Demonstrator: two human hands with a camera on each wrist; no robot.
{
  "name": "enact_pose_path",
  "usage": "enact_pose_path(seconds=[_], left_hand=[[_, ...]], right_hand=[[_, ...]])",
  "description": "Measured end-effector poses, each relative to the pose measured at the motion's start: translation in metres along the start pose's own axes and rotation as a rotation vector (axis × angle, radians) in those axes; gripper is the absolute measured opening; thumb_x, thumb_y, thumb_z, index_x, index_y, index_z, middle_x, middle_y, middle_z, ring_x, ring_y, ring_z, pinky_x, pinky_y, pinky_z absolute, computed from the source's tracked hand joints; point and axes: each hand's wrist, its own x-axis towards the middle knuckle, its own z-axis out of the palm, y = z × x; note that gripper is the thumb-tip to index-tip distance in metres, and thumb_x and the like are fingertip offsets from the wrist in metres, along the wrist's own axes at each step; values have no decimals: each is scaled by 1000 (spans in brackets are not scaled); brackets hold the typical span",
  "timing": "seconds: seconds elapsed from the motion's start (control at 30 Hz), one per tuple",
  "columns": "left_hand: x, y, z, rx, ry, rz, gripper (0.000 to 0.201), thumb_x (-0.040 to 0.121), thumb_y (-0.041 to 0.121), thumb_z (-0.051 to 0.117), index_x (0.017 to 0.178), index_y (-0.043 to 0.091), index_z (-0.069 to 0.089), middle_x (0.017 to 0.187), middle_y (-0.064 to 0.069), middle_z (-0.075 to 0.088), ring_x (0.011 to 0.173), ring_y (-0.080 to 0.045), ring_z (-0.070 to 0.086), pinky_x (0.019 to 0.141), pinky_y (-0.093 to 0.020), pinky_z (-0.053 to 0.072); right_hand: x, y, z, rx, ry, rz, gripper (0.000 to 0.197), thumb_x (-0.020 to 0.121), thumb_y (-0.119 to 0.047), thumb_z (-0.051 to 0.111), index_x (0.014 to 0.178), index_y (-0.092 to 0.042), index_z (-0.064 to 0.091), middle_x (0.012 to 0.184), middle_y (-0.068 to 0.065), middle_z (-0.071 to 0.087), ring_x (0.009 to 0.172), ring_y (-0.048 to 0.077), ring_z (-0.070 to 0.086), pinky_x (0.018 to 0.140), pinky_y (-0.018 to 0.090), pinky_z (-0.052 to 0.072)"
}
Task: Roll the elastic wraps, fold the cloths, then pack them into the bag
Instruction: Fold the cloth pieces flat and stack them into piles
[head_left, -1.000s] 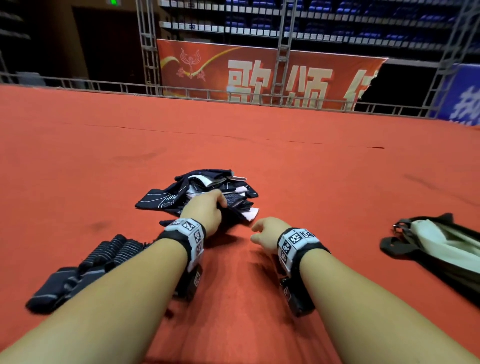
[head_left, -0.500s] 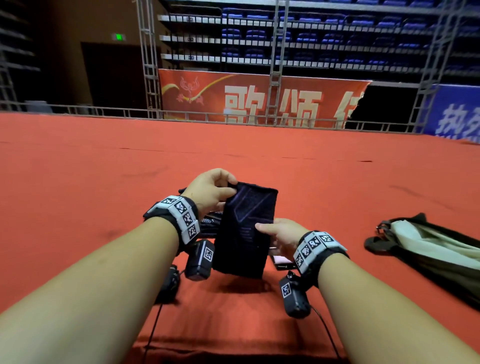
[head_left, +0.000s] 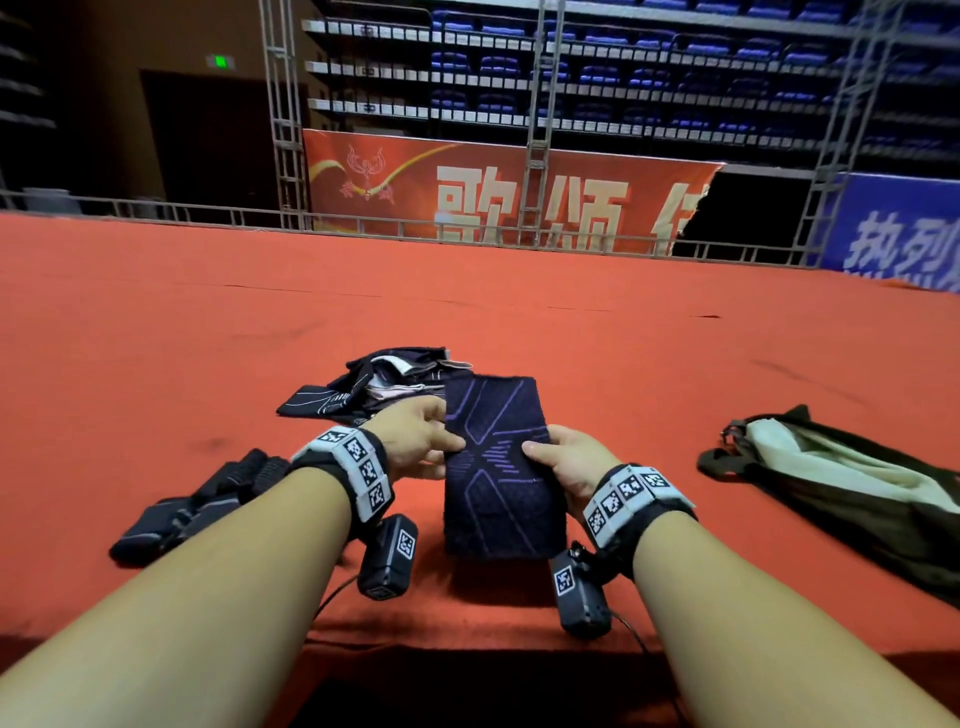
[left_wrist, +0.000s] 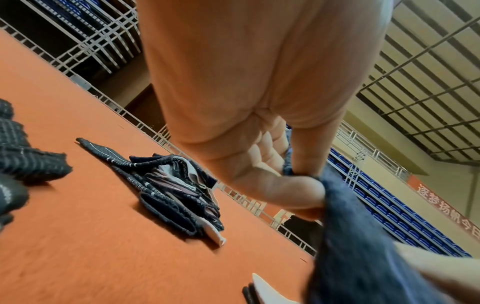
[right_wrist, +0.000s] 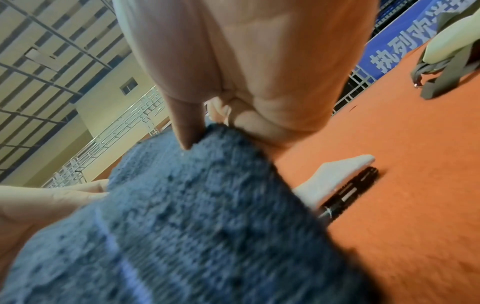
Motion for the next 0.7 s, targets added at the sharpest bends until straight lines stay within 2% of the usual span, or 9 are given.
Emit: enact_pose_path(seconds=[0.07, 0.1, 0.13, 0.23, 0.33, 0.4, 0.47, 0.57, 0.7], left_hand=[[5, -7, 0, -30, 81, -8, 25, 93, -10, 57, 110, 8, 55, 61, 3, 55, 43, -9, 50, 54, -31, 55], [7, -14, -2, -17, 140, -38, 27, 94, -11, 54, 111, 9, 52, 65, -2, 56, 44, -12, 49, 53, -30, 53], [11, -23, -5, 14, 177, -75, 28, 94, -11, 52, 112, 10, 49, 65, -5, 54, 45, -15, 45, 50, -29, 48], [12, -52, -12, 277, 98, -163, 27, 92, -13, 46, 103, 10, 55, 54, -3, 53, 42, -16, 42, 49, -21, 39], [13, -71, -11, 616, -45, -168, 28, 81, -5, 60, 87, 20, 70, 71, -1, 67, 57, -18, 60, 58, -28, 53], [15, -81, -5, 721, -135, -156, 30, 78, -3, 65, 89, 24, 73, 70, 4, 66, 58, -12, 60, 58, -21, 52], [19, -87, 2, 796, -219, -127, 36, 82, -3, 66, 97, 30, 72, 68, 10, 59, 59, -7, 54, 59, -15, 44], [27, -95, 5, 815, -270, -145, 42, 82, -3, 68, 106, 31, 71, 76, 10, 57, 73, -10, 53, 70, -18, 43], [36, -101, -5, 694, -306, -193, 42, 82, -6, 69, 102, 31, 69, 77, 7, 61, 68, -12, 55, 70, -22, 47]], right_hand=[[-3, 7, 3, 7, 44, 78, 8, 95, -4, 59, 100, -4, 65, 91, 19, 73, 73, 30, 73, 65, 45, 62], [-6, 11, 4, -44, 47, 126, 7, 94, -1, 58, 92, -5, 63, 78, 17, 69, 58, 26, 69, 54, 37, 58], [-6, 19, 5, -134, 48, 171, 9, 88, 0, 61, 83, -7, 62, 66, 14, 63, 48, 24, 62, 51, 34, 53], [-3, 44, -1, -444, 1, 238, 15, 70, -4, 65, 74, -15, 57, 61, 12, 55, 54, 26, 56, 59, 39, 46], [4, 58, -6, -605, -41, 203, 26, 83, 0, 57, 83, -24, 66, 74, 3, 65, 66, 24, 63, 68, 38, 58], [3, 60, -9, -652, -62, 194, 33, 84, 2, 55, 88, -25, 73, 75, -4, 66, 67, 14, 61, 67, 24, 55], [1, 64, -14, -732, -109, 195, 38, 84, 2, 56, 89, -30, 76, 85, -11, 69, 79, 7, 63, 67, 14, 47], [3, 74, -21, -756, -153, 195, 44, 78, 5, 59, 83, -35, 74, 96, -13, 72, 97, 12, 67, 79, 16, 49], [7, 80, -29, -715, -242, 168, 45, 77, 10, 65, 98, -29, 73, 95, -7, 69, 88, 10, 62, 76, 14, 48]])
